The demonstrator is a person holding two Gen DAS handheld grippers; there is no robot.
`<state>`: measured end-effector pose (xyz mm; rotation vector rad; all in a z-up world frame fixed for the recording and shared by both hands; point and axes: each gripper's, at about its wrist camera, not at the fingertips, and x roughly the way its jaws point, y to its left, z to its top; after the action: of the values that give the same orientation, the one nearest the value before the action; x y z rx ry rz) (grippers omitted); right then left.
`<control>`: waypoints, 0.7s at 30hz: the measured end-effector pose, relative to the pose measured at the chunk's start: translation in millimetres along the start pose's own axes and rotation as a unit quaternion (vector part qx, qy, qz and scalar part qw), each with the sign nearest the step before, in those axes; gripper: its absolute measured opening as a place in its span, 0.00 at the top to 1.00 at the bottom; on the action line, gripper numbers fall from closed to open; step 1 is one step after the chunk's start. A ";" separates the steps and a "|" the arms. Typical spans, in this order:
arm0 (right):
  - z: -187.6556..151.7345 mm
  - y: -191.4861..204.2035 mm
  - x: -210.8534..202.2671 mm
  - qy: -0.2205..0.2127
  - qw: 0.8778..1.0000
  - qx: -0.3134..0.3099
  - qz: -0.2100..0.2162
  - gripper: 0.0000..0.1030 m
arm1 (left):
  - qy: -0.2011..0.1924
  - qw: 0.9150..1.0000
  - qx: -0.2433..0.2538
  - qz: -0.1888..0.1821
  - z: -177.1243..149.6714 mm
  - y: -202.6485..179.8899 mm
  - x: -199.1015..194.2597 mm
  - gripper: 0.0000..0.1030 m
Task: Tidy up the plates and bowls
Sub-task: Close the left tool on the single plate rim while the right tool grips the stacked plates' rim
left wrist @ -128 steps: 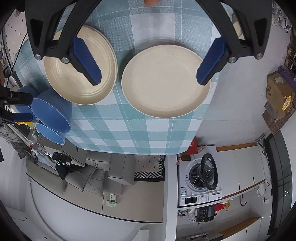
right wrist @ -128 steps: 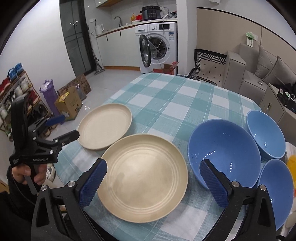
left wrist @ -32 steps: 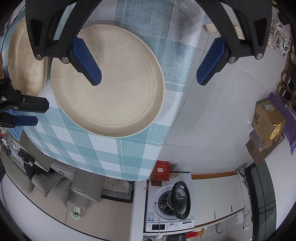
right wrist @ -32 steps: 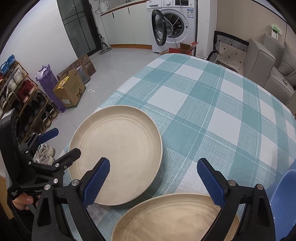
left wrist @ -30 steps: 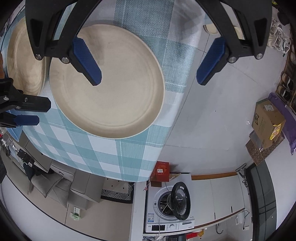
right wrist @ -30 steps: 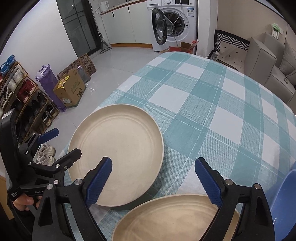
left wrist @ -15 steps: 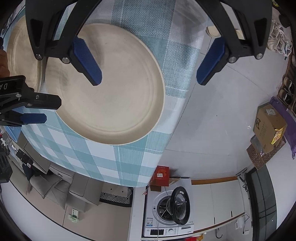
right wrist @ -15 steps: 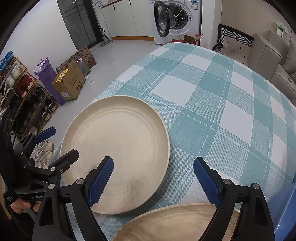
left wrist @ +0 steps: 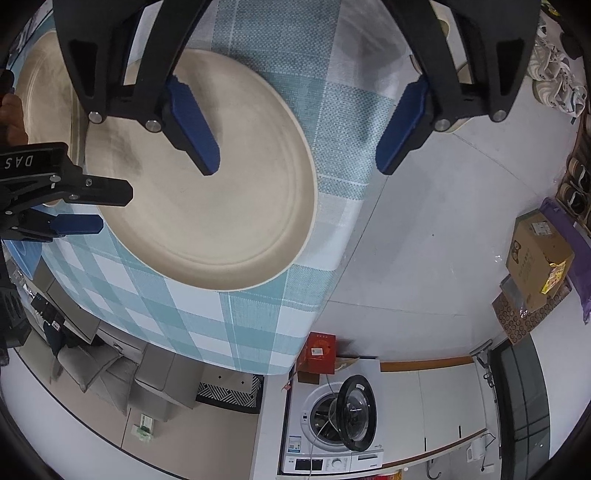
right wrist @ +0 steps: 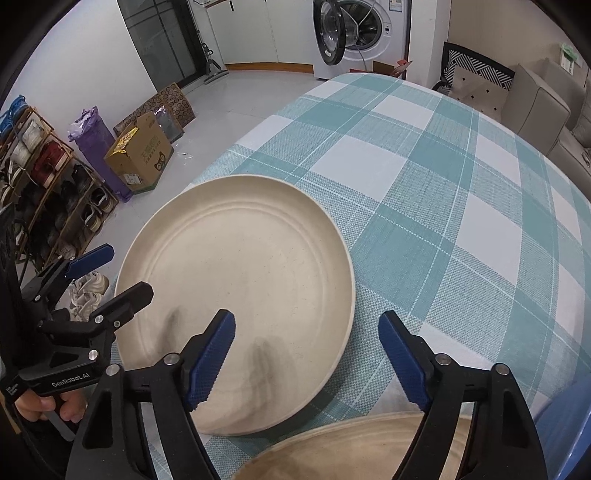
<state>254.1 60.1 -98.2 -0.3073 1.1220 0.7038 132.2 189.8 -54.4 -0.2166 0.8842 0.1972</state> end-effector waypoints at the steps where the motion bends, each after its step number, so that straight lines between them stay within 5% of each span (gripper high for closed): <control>1: -0.2 -0.1 0.8 0.001 1.000 0.000 -0.001 0.22 | 0.001 1.000 -0.001 -0.002 0.2 0.7 0.3 0.31; 10: -2.1 -1.5 3.4 0.002 1.000 0.005 -0.006 0.25 | 0.011 1.000 0.007 -0.010 -0.9 -1.8 3.4 0.39; 21: -4.6 0.7 7.1 0.012 1.000 0.001 -0.009 0.42 | 0.016 1.000 0.010 -0.008 -1.2 -3.9 4.4 0.52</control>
<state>252.2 60.6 -106.4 -0.3244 1.1422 0.6846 135.1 186.1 -58.2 -0.2078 0.9164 0.1710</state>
